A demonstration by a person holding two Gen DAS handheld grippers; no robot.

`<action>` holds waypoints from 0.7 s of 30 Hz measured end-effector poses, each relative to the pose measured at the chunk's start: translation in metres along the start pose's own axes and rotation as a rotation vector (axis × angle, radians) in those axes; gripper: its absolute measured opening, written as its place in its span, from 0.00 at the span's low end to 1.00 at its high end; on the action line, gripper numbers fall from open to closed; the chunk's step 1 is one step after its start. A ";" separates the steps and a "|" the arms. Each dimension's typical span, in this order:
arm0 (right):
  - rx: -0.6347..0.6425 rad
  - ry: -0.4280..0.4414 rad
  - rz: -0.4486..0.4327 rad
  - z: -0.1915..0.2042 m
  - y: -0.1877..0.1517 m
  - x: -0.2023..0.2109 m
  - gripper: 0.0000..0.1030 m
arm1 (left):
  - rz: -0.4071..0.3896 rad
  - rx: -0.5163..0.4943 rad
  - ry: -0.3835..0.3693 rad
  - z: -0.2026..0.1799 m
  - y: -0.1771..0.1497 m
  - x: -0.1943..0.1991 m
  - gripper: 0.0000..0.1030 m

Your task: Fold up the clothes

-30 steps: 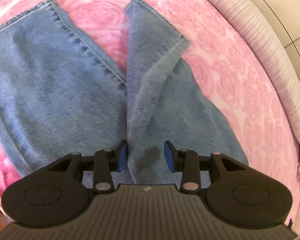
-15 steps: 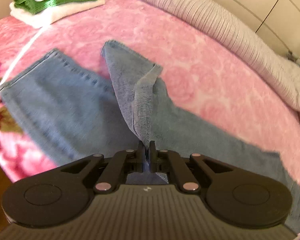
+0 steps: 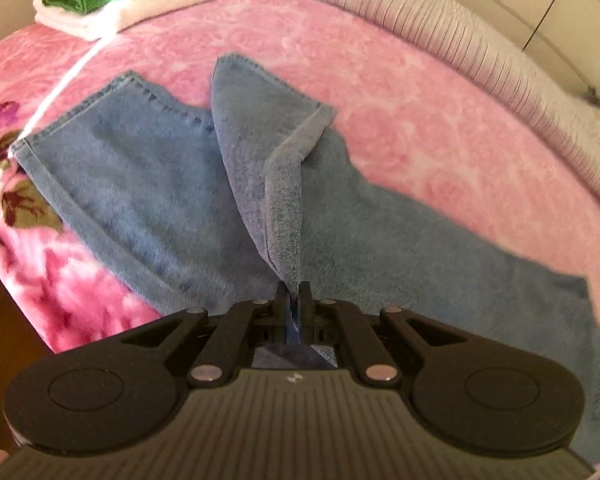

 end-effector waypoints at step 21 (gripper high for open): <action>0.612 -0.038 0.133 0.150 -0.121 -0.018 0.42 | 0.062 -0.082 0.167 0.025 0.020 0.051 0.10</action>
Point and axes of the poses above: each gripper's, at about its wrist camera, not at the fingertips, and x roughly against the way its jaws point, z to its left, y to its top, the point moved 8 cm from there along -x, roughly the way its jaws point, and after that the axes turned 14 degrees about -x, right-handed, at the moved point
